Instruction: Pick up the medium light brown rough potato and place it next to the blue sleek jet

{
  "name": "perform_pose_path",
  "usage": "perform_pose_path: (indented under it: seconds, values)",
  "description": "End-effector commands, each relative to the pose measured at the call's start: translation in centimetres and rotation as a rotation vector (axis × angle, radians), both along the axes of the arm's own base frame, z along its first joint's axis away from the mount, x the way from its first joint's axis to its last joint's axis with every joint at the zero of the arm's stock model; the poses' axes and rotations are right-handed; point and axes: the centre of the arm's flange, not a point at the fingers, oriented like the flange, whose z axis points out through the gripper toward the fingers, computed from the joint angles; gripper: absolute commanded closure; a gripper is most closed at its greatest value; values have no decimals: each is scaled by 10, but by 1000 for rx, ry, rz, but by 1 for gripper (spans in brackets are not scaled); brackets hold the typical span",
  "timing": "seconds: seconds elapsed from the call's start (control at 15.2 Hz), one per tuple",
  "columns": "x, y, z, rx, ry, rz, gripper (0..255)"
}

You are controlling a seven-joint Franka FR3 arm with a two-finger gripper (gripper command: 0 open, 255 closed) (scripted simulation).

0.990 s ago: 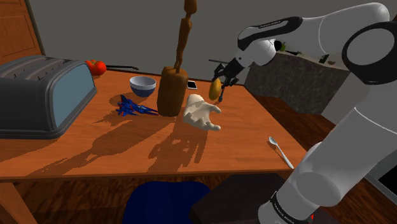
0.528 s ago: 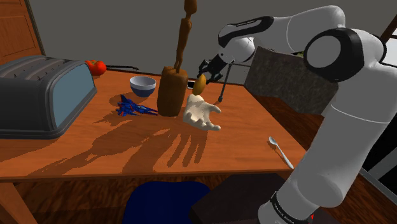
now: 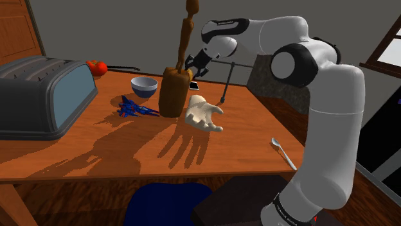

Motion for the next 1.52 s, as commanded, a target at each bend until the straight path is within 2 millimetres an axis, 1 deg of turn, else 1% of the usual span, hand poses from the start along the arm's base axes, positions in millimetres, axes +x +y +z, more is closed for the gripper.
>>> perform_pose_path:
  seconds: [0.0, 0.2, 0.26, 1.45]
  values:
    - [27, 9, 0, 1, 0, 0, 255]
    - [63, 25, 0, 1, 0, 0, 255]
    - [79, 31, 0, 1, 0, 0, 255]
    - [79, 31, -95, 1, 0, 0, 255]
